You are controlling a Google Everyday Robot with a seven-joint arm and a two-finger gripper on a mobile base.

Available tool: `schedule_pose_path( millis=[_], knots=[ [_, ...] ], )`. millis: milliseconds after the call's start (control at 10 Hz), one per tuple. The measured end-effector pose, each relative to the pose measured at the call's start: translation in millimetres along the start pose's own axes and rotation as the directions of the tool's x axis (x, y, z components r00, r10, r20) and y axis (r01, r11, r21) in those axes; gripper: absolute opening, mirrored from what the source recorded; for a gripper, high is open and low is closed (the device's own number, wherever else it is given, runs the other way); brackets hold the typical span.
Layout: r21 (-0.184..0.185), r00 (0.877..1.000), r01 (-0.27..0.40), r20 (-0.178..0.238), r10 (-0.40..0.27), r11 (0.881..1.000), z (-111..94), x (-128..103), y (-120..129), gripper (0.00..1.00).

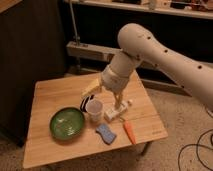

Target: Place the white sponge in the ceramic cup

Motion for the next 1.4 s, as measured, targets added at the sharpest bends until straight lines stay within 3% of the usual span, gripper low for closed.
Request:
schedule_pose_path(
  millis=[200,400,900,1000,1100,1200,1300,1400],
  knots=[
    [-0.081,0.997,0.066,-0.028,-0.069,0.995,40,-15,17,0.8],
    [-0.128,0.995,0.087,-0.035,-0.092,0.988,70,-23,37,0.8],
    [-0.141,0.995,0.082,-0.037,-0.088,0.987,75,-23,42,0.8],
    [-0.181,0.991,0.099,-0.071,-0.114,0.978,78,-21,42,0.8],
    [-0.253,0.978,0.121,-0.135,-0.159,0.96,81,-18,40,0.8],
    [-0.375,0.942,0.155,-0.224,-0.252,0.914,92,-12,35,0.8],
    [-0.441,0.915,0.171,-0.26,-0.308,0.881,98,-6,32,0.8],
    [-0.482,0.891,0.19,-0.281,-0.356,0.855,102,0,30,0.8]
  ],
)
